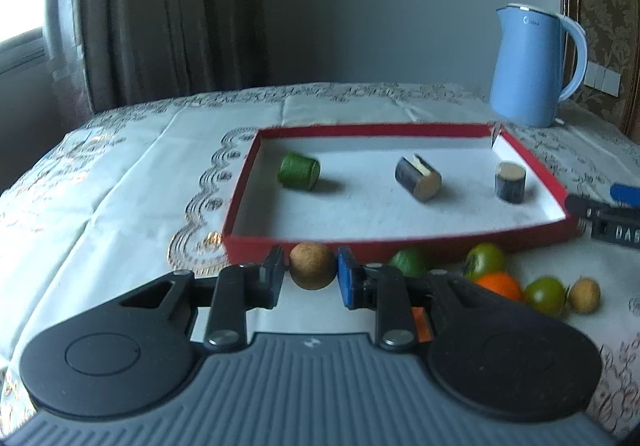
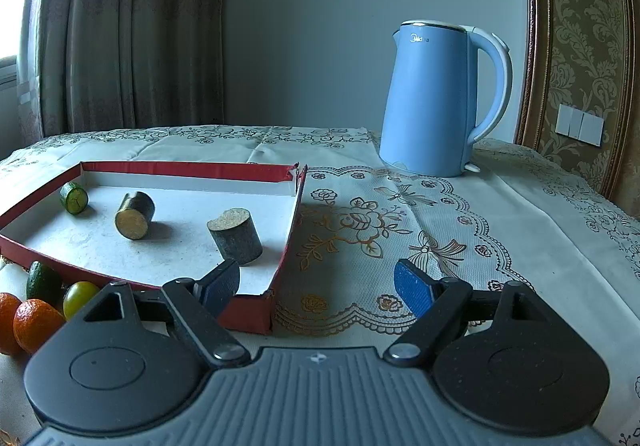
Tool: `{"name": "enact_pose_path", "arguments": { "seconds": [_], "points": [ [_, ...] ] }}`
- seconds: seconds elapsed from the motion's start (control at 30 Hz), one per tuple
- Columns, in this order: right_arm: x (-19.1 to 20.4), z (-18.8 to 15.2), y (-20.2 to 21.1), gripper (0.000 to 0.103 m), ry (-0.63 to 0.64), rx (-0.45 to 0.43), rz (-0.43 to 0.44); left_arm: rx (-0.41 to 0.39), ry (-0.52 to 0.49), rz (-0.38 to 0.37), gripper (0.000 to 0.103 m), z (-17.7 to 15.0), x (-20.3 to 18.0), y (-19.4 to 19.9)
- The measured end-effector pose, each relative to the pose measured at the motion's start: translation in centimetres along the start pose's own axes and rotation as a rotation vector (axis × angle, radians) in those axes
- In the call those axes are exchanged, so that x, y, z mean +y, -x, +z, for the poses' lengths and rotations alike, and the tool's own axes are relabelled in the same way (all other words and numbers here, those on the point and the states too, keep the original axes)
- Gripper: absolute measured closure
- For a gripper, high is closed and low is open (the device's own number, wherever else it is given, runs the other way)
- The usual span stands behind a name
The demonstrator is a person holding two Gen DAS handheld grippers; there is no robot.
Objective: Organize fruits
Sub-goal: 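Carry the longan into the red tray and open the left tool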
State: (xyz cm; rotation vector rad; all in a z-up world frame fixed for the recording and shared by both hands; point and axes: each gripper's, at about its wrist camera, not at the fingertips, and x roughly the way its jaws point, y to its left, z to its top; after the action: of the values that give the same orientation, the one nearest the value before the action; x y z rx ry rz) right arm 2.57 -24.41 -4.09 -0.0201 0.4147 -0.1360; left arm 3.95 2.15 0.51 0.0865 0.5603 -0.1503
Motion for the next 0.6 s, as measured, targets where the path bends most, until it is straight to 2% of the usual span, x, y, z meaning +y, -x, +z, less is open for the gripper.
{"name": "enact_pose_path", "arguments": {
  "seconds": [0.17,0.3,0.6],
  "points": [
    [0.0,0.0,0.0,0.018,0.000,0.000,0.000,-0.035,-0.004,-0.006,0.077,2.3,-0.4,-0.9],
    [0.0,0.0,0.0,0.018,0.000,0.000,0.000,-0.033,0.007,0.001,0.077,3.7,-0.2,-2.9],
    [-0.2,0.0,-0.1,0.018,-0.006,0.004,0.002,0.056,0.041,0.011,0.077,4.1,0.7,-7.8]
  ]
}}
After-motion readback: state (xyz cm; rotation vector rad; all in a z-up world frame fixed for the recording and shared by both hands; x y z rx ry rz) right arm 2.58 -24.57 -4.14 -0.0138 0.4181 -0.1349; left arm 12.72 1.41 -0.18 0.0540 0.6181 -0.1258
